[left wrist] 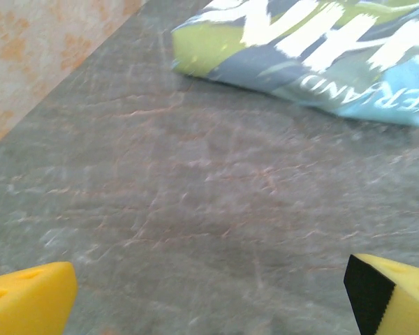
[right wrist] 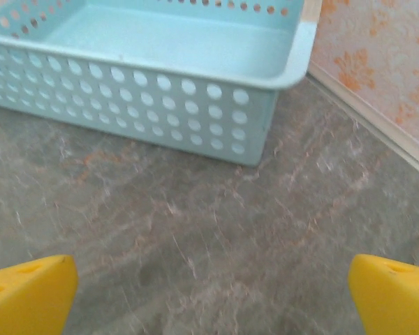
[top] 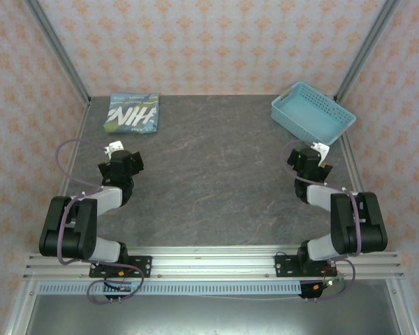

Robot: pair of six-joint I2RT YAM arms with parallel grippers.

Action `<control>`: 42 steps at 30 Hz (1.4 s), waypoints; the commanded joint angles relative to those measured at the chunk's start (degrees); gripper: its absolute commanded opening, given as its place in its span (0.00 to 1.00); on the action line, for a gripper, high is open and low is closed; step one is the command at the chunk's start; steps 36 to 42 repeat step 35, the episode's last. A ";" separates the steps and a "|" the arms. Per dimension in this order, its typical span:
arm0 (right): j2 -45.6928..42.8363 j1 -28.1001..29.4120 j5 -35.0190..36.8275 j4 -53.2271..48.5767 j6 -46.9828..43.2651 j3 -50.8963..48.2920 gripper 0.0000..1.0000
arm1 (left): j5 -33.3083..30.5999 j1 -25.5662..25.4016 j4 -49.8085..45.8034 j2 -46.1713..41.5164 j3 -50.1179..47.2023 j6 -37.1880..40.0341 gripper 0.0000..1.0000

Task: Fold and stack the t-shirts

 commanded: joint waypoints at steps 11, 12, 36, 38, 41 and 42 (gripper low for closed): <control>4.47 -0.88 -6.93 18.63 -3.36 -5.60 0.99 | 1.44 -2.19 19.30 5.83 -4.15 6.00 1.00; 4.51 -0.76 -6.88 18.09 -3.58 -5.32 0.99 | 1.51 -2.14 16.92 5.22 -3.44 5.58 1.00; 4.69 1.84 -3.87 16.47 -5.80 -4.15 0.99 | -0.59 -3.63 13.57 5.07 -1.92 6.65 1.00; 4.69 1.84 -3.87 16.47 -5.80 -4.15 0.99 | -0.59 -3.63 13.57 5.07 -1.92 6.65 1.00; 4.69 1.84 -3.87 16.47 -5.80 -4.15 0.99 | -0.59 -3.63 13.57 5.07 -1.92 6.65 1.00; 4.69 1.84 -3.87 16.47 -5.80 -4.15 0.99 | -0.59 -3.63 13.57 5.07 -1.92 6.65 1.00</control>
